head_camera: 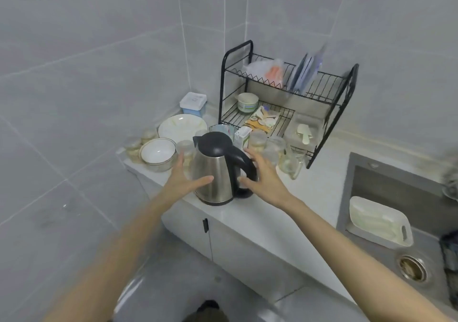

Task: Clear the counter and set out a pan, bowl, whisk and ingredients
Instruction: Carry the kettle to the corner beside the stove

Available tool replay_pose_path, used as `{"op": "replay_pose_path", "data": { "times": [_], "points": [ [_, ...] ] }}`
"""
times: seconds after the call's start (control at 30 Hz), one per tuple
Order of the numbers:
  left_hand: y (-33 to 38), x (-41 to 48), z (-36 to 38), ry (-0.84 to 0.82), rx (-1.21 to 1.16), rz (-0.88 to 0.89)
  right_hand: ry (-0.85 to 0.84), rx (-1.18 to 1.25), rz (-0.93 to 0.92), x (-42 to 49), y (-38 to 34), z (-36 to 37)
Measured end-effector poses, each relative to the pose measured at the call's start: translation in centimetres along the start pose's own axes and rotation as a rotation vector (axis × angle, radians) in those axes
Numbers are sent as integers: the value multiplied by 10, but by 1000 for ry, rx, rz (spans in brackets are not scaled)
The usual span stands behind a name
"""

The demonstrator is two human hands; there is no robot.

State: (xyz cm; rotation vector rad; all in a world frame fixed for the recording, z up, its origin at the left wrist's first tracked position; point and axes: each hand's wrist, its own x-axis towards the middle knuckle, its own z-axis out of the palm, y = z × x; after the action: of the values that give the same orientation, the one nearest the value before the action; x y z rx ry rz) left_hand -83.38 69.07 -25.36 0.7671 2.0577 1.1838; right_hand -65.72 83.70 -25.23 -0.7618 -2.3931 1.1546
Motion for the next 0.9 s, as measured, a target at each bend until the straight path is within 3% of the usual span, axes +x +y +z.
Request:
{"op": "replay_pose_path", "data": {
  "times": [0.23,0.47,0.67,0.9],
  "points": [
    [-11,82,-30,-269,47,108,49,13,66,41,2,25],
    [-22,115,-29,-504,10,164,203,176,174,32,-4,37],
    [5,116,7,-658,-47,205,456,267,246,-6,-15,5],
    [72,79,92,-834,-29,399,836,294,301,-88,-31,-54]
  ]
}}
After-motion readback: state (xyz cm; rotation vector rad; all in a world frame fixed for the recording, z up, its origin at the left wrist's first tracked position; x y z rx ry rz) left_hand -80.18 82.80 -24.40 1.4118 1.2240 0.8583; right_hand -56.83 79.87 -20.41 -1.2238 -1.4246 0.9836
